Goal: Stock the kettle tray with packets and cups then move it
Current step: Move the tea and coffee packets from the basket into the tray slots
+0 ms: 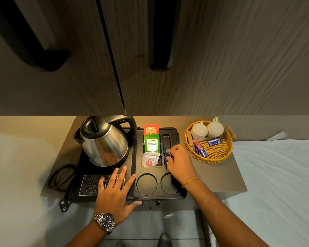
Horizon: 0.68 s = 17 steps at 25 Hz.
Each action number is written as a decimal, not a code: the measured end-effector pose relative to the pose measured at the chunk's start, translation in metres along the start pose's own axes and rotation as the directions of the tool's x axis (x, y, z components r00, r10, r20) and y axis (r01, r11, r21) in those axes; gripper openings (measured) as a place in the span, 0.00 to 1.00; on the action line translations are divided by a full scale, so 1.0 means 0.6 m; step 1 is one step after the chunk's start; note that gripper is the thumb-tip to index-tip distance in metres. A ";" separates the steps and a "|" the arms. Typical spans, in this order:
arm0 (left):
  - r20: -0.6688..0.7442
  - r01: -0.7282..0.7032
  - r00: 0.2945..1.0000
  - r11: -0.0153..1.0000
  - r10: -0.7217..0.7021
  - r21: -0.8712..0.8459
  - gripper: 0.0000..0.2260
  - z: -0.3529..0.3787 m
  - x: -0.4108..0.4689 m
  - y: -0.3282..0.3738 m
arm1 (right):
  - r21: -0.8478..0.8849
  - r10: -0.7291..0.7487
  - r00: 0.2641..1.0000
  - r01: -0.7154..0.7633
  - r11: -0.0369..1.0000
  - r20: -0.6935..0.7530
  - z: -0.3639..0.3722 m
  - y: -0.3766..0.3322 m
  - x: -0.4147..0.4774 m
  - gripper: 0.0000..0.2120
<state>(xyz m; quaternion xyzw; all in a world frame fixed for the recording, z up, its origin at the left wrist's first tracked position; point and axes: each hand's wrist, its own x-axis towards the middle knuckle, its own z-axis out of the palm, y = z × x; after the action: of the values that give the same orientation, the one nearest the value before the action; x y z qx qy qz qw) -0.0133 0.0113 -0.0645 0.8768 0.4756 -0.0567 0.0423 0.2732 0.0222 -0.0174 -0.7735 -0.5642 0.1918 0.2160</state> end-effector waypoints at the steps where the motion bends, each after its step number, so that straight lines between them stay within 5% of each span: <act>1: 0.004 0.001 1.000 1.000 -0.001 -0.003 0.43 0.001 0.000 0.000 | -0.007 -0.012 0.999 0.012 1.000 0.031 0.003 0.001 0.000 0.16; 17: -0.013 0.001 1.000 1.000 -0.001 -0.002 0.43 0.008 0.003 -0.002 | -0.099 -0.074 0.996 0.079 0.992 0.055 0.030 0.018 0.005 0.12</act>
<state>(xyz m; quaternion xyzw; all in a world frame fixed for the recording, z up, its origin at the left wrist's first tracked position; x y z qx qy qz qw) -0.0138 0.0127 -0.0694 0.8768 0.4765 -0.0507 0.0402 0.2729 0.0241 -0.0385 -0.7561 -0.6078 0.1740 0.1693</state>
